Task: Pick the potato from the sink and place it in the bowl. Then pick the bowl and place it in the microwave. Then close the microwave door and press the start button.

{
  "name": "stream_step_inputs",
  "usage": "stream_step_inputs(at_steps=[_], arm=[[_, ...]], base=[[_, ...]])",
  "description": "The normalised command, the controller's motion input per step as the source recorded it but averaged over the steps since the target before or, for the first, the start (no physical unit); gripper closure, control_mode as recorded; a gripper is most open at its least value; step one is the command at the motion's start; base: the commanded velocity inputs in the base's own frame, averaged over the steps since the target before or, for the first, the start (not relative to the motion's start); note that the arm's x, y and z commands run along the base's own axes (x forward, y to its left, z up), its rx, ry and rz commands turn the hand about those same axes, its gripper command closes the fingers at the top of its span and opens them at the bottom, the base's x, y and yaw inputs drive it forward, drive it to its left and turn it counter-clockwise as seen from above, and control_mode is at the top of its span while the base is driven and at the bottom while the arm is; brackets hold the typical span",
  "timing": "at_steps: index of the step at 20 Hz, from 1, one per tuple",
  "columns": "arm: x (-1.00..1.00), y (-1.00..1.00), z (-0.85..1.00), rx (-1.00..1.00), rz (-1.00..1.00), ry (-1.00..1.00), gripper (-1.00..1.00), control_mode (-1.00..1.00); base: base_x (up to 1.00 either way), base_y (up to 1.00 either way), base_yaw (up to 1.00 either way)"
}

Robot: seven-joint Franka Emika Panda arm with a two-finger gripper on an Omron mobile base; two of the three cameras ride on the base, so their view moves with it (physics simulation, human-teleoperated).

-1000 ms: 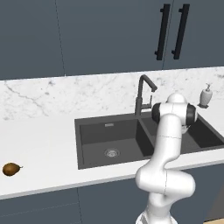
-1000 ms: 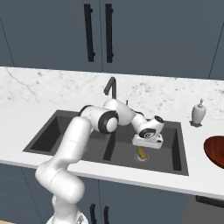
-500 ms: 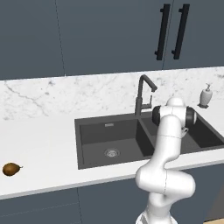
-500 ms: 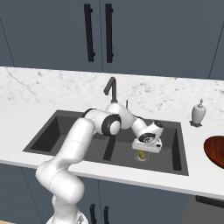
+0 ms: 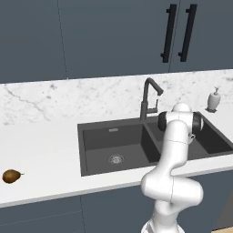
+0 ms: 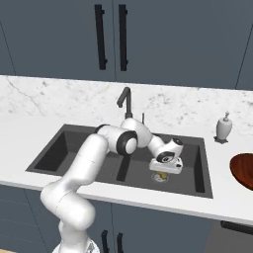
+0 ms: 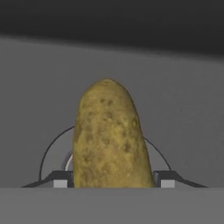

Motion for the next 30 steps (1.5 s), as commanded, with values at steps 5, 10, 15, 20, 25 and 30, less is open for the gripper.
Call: stream_step_inputs(at_steps=[5,10,15,20,25,30], arm=[[-0.1,0.06,0.0,0.0,0.0,-0.01,1.0,-1.0],[-0.47,0.0,0.79,0.0,-0.03,-0.09,1.0,-1.0],[-0.57,0.02,0.98,-0.03,-0.06,-0.02,1.0,-1.0],[-0.7,0.0,1.0,-0.08,-0.11,0.0,1.0,-1.0],[-0.64,0.0,0.96,-0.14,-0.14,0.0,1.0,-1.0],[-0.51,0.02,0.91,-0.17,-0.15,0.0,1.0,-1.0]], base=[[0.0,0.0,0.0],[0.0,0.0,0.0],[0.0,0.0,0.0],[0.0,0.0,0.0],[0.0,0.0,0.0],[0.0,0.0,0.0]])
